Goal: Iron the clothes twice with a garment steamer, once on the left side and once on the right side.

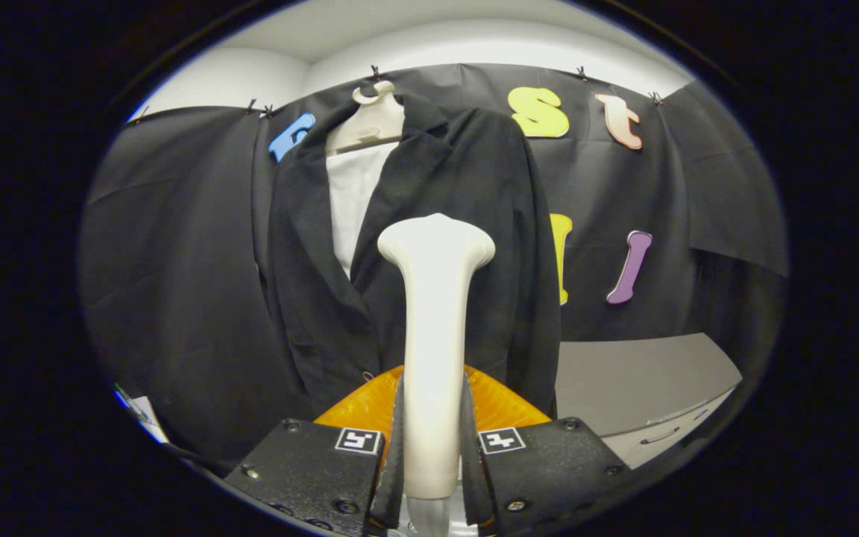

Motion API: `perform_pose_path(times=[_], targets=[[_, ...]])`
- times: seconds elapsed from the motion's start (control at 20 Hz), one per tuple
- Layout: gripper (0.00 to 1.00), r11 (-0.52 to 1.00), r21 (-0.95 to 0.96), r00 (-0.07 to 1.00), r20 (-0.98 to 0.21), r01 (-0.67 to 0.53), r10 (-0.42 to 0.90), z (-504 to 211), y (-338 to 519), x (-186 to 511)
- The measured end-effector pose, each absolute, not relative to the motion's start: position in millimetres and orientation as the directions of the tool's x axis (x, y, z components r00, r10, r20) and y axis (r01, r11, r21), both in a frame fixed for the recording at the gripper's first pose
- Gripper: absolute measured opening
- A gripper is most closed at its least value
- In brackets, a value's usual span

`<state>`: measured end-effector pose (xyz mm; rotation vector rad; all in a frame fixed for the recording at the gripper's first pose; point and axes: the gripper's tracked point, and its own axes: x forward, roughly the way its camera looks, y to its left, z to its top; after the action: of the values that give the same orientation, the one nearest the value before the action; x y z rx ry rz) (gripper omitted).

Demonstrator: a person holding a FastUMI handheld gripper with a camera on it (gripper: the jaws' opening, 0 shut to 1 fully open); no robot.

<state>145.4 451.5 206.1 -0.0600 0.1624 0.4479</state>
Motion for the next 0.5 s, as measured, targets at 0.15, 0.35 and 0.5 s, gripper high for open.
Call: perform_pose_path(times=[0.15,0.35,0.5], targets=[[0.34,0.901,-0.025,0.885,-0.201,-0.434,0.421,187,451,145],[0.35,0.901,-0.025,0.877,-0.245,-0.432,0.414,160,449,143],[0.34,0.9,-0.03,0.869,-0.277,-0.435,0.411,139,448,139]])
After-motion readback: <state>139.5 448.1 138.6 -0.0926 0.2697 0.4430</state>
